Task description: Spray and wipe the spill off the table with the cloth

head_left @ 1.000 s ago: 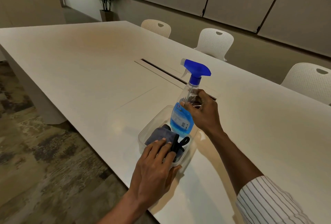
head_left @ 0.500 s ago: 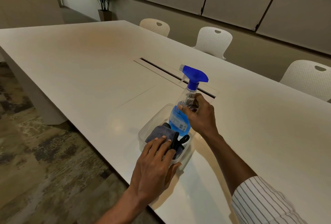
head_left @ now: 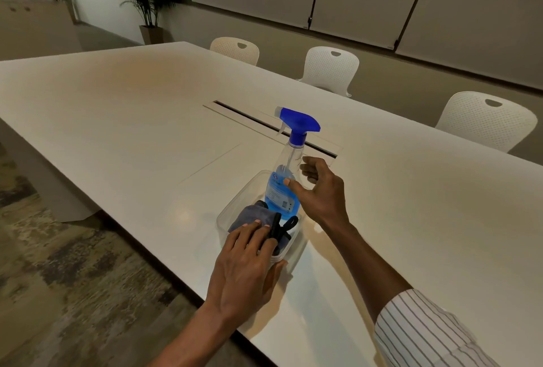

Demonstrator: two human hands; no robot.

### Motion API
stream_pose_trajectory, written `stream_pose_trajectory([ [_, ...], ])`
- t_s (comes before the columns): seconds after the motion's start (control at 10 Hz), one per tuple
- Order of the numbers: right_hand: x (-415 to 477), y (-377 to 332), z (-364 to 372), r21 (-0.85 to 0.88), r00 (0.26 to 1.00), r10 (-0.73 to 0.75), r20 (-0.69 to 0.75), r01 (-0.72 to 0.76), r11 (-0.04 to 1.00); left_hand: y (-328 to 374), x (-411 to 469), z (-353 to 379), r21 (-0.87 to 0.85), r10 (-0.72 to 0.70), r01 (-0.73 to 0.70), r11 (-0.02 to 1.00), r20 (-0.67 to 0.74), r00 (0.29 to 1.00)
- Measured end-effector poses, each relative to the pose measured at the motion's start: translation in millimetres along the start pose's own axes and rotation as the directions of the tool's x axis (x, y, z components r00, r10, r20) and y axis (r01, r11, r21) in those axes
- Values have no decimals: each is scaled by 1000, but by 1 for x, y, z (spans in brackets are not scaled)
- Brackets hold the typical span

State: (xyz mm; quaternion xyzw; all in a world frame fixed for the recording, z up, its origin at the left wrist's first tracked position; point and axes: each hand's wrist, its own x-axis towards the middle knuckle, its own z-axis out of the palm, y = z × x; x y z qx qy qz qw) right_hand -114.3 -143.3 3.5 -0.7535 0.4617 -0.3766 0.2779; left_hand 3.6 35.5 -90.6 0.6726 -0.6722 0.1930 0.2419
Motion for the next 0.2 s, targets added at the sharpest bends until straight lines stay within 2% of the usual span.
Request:
stream_pose_trajectory([
  [0.2,-25,4,-37,-87,985,-77,-154,64,994,3,13,-14,-64,-56,58,996,25,998],
])
